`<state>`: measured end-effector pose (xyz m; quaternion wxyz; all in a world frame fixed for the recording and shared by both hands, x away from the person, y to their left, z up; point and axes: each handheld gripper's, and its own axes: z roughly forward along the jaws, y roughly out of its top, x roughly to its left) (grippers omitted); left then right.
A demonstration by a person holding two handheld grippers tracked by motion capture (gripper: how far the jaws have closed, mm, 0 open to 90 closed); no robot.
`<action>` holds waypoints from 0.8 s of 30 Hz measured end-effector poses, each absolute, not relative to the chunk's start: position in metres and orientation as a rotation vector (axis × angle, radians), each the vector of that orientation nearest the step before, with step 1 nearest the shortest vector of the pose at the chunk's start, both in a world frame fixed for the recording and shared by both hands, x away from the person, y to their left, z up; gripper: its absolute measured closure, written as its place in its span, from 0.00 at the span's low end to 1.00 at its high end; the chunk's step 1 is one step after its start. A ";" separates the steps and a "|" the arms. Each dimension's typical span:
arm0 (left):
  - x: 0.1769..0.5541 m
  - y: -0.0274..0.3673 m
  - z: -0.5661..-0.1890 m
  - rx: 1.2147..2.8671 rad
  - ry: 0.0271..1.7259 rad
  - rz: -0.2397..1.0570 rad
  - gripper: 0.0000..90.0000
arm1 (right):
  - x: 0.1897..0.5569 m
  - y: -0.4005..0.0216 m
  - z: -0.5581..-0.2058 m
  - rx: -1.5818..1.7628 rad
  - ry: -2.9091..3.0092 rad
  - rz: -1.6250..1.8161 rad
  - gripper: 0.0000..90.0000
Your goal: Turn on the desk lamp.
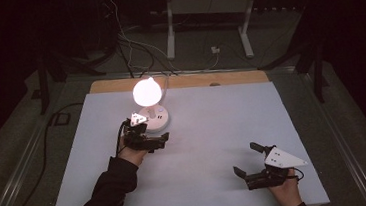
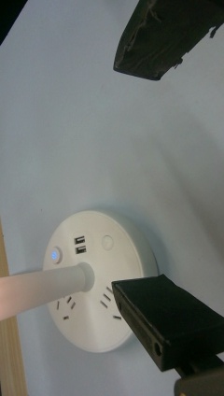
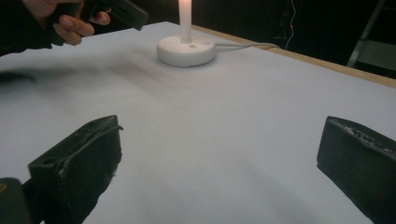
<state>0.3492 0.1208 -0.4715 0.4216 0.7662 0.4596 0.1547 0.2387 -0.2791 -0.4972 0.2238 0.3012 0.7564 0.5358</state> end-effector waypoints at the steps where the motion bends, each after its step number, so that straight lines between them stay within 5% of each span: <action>1: 0.348 0.123 -0.471 1.912 1.146 0.387 0.00 | 0.239 -0.279 -0.497 0.830 2.088 1.480 0.00; 24: 0.311 0.156 -0.469 1.952 0.989 0.322 0.00 | 0.240 -0.277 -0.498 0.833 2.095 1.474 0.00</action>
